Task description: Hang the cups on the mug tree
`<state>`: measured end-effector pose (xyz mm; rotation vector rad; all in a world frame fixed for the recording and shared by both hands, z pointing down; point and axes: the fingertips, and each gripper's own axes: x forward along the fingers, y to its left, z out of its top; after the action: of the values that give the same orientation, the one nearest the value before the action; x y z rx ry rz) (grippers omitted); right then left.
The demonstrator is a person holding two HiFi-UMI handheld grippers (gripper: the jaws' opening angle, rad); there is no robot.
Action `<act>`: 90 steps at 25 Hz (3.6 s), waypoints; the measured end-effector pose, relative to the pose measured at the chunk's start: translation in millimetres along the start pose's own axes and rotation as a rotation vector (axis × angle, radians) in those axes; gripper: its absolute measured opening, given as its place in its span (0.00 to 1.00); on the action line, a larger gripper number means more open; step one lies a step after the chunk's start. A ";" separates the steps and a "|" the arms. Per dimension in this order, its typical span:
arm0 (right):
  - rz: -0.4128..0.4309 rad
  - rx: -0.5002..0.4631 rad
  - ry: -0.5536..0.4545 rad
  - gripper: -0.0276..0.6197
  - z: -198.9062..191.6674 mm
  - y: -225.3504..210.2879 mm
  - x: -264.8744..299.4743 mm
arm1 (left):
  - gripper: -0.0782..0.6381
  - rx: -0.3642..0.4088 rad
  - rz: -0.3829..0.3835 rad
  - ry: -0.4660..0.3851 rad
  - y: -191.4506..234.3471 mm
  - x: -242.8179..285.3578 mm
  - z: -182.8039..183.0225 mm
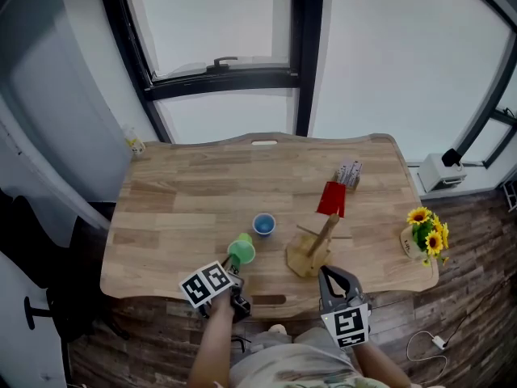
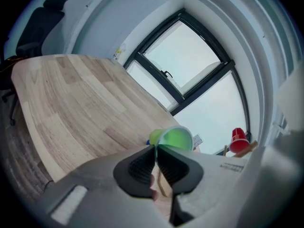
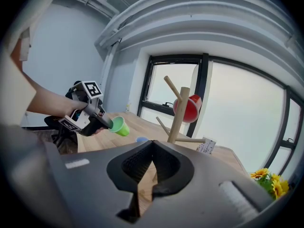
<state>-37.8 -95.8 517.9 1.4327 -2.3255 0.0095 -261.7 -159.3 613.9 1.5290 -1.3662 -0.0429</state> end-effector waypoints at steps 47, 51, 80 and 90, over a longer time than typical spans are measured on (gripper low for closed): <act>0.014 -0.010 0.016 0.05 -1.2 -26.3 -4.8 | 0.13 0.749 0.177 -0.292 -124.8 -1.3 29.2; 0.039 -0.015 0.022 0.05 0.5 -35.5 -6.3 | 0.13 0.774 0.213 -0.302 -132.7 1.5 26.4; 0.073 0.020 0.028 0.05 -13.1 -79.0 -20.3 | 0.13 1.125 0.392 -0.364 -170.6 20.8 -14.4; 0.075 0.057 0.019 0.05 -14.7 -83.9 -22.3 | 0.13 1.213 0.402 -0.376 -177.4 20.2 -31.2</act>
<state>47.8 -113.2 506.6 1.3652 -2.3803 0.1114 -109.9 -187.5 518.8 2.2150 -2.1603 0.9459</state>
